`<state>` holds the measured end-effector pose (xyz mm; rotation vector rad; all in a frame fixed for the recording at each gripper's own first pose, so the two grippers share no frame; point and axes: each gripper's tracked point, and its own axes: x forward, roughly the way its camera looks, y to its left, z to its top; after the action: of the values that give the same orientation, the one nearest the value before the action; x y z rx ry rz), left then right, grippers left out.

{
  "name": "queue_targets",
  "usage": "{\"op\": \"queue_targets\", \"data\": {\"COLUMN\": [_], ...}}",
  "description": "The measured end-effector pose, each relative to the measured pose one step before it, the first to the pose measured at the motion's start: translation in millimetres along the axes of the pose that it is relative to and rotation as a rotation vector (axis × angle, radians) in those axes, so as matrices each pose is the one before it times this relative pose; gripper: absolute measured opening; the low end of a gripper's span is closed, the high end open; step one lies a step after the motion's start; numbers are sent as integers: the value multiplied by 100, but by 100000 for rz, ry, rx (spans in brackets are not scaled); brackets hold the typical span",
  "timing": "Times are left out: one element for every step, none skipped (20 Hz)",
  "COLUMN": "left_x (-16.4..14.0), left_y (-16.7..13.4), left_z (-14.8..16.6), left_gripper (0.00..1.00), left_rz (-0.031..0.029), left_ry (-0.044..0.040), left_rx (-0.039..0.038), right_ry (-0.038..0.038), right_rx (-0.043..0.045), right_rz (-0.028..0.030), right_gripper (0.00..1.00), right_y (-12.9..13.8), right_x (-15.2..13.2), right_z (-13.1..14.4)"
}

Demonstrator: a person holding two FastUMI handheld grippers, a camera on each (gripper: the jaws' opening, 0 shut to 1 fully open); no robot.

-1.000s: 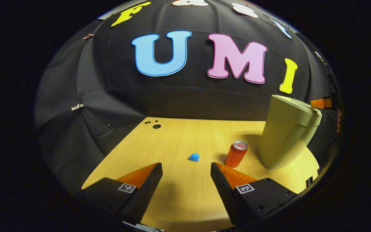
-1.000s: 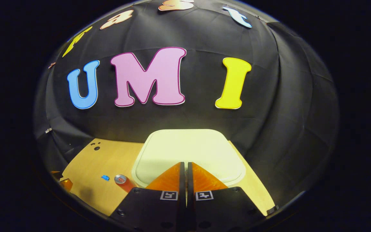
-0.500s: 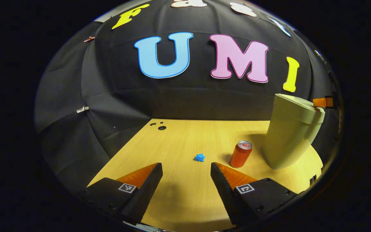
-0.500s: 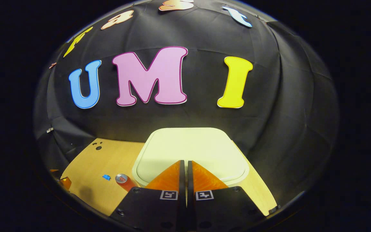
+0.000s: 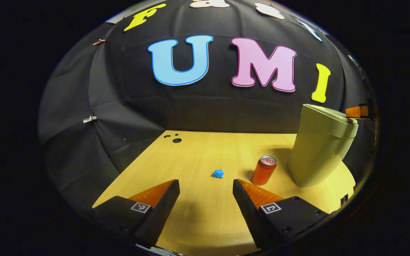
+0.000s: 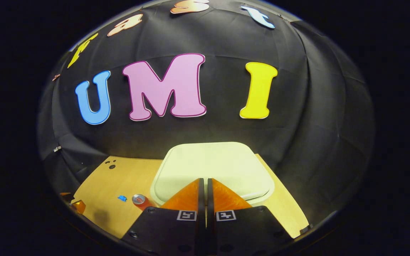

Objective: Press the lid of the desktop garbage bin to open it, pick up the crumpled paper on the desktop and throw it into the bin, then pick up the pop can on the desktop and drop it into the bin, and finally close the garbage bin lid.

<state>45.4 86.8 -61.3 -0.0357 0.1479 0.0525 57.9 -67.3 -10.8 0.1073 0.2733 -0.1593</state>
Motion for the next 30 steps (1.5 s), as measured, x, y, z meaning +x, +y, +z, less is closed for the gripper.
{"op": "queue_targets", "data": {"left_x": [-75, -127, -49, -121, -58, -44, -96, -208, -160, -167, -185, -258, -226, -208, -30, -81, 27, 174, 267, 393, 556, 472, 555, 683, 922, 834, 983, 954, 1138, 1184], "left_y": [183, 132, 147, 31, 65, 73, 147, 226, 82, 278, 304, 308, 338, 278, 190, 179, 244, 142, 202, 306, 298, 203, 82, 146, -1, -39, -205, -277, -248, -286], "left_z": [134, -67, -71, -134, -142, -85, -111, -78, -5, -112, -213, -147, -114, -73, -150, -14, -27, 91, -94, 73, -62, 118, 143, 145, 23, -58, 23, -65, -102, -79], "left_gripper": [96, 96, 96, 96, 96, 96, 96, 96, 96, 96, 96, 96, 96, 96, 96, 96, 96, 96, 96, 96, 96, 96, 96, 96, 96, 96, 96, 96, 96, 96], "left_rz": [165, -188, -163, -532, -619, -593, -510, -578, -674, -494, -606, -564, -665, -875, -1116, -1432, -1462, -1433, -733, 31, 15, -4, 124, 101, 132, -80, -484, -1102, -1088, -803], "left_ry": [-438, -320, 2, 251, 169, 24, -123, -368, -262, -264, -179, -162, -212, -278, -61, -13, -346, -314, 145, 432, 453, 436, 423, 328, 530, 943, 984, 1154, 1111, 1355], "left_rx": [85, -99, -261, -245, -39, 252, 437, 310, 179, 37, -93, -278, -422, -381, -418, -481, -431, -162, 186, 119, -242, -475, -645, -642, -289, 20, -212, -299, -217, -107], "right_ry": [-1807, -1079, -585, -480, -258, -209, 81, -79, -228, -109, 172, 145, 202, 197, 58, -262, -506, -450, -114, 78, -10, -288, -86, 529, 276, 382, 207, 190, 776, 1274], "right_rx": [1587, 307, -521, -759, -717, -583, -362, -54, 125, 86, 125, 159, 185, 258, 181, -198, -718, -982, -1112, -1219, -1066, -406, 541, 993, 742, 341, -242, -457, -259, -250], "right_rz": [93, -192, -329, -282, -476, -717, -880, -914, -950, -879, -785, -552, -509, -255, 47, 27, -154, 160, 690, 826, 465, 397, 800, 941, 721, 511, 197, -12, 72, -93], "right_gripper": [5, 5, 5, 5, 5, 5, 5, 5, 5, 5, 5, 5, 5, 5, 5, 5, 5, 5, 5, 5, 5, 5, 5, 5, 5, 5, 5, 5, 5, 5], "right_y": [228, 150, 101, 102, -64, -143, -101, -87, -39, 10, 75, 43, 147, 327, 424, 379, 388, 379, 470, 390, 238, 123, 243, 252, 117, 24, -107, -131, -250, -331], "right_x": [-741, -686, -601, -606, -533, -426, -494, -566, -576, -606, -572, -581, -521, -481, -462, -458, -387, -390, -339, -237, -66, -31, 74, 244, 243, 330, 199, 444, 422, 165], "right_z": [575, 425, 220, 72, 14, -37, -78, -70, -63, -180, -154, -215, -212, -266, -186, -115, -135, -170, -220, -211, -206, -124, -103, -294, -93, -220, -122, -178, -343, -354]}}
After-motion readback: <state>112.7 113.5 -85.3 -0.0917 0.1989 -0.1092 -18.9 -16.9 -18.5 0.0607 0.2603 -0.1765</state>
